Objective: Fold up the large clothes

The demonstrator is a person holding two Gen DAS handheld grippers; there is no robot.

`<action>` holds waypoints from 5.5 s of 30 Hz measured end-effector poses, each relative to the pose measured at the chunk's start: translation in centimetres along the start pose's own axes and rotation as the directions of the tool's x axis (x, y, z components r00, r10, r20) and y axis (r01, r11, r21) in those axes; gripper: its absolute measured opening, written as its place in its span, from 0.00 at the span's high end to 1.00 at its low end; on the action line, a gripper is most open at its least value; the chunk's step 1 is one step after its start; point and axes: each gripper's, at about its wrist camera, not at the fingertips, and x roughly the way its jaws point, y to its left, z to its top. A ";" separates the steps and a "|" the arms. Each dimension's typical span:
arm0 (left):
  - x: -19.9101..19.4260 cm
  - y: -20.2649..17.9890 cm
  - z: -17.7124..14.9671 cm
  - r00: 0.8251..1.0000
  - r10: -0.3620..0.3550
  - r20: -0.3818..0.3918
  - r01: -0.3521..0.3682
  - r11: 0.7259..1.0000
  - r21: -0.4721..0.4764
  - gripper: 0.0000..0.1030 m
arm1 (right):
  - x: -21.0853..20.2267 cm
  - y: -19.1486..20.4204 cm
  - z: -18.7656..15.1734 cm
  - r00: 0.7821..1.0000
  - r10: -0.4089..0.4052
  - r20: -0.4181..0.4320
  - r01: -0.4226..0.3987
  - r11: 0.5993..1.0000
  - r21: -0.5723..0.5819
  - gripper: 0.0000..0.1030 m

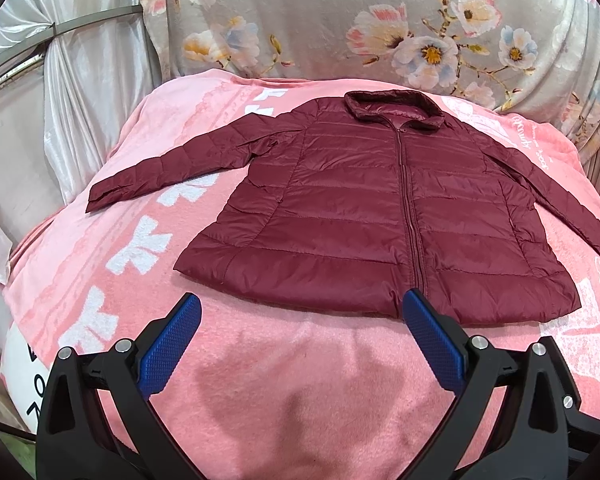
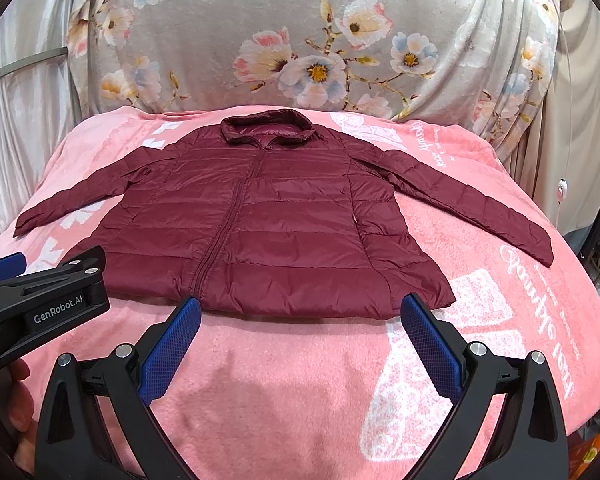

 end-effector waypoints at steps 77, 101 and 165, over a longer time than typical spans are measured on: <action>13.5 7.4 10.2 0.972 0.233 -0.029 -0.233 0.941 -0.245 0.05 | 20.6 -42.4 2.0 0.956 -0.252 -0.151 0.272 0.571 0.775 0.85; 17.5 9.3 11.7 0.984 0.173 -0.046 -0.179 0.953 -0.244 0.05 | 23.4 5.8 20.7 0.900 0.432 0.064 -0.426 0.900 -0.090 0.95; 26.5 1.3 18.2 0.999 0.048 -0.024 -0.051 0.989 -0.135 0.66 | 28.1 -10.2 17.4 0.999 -0.051 0.005 0.048 0.963 0.264 0.78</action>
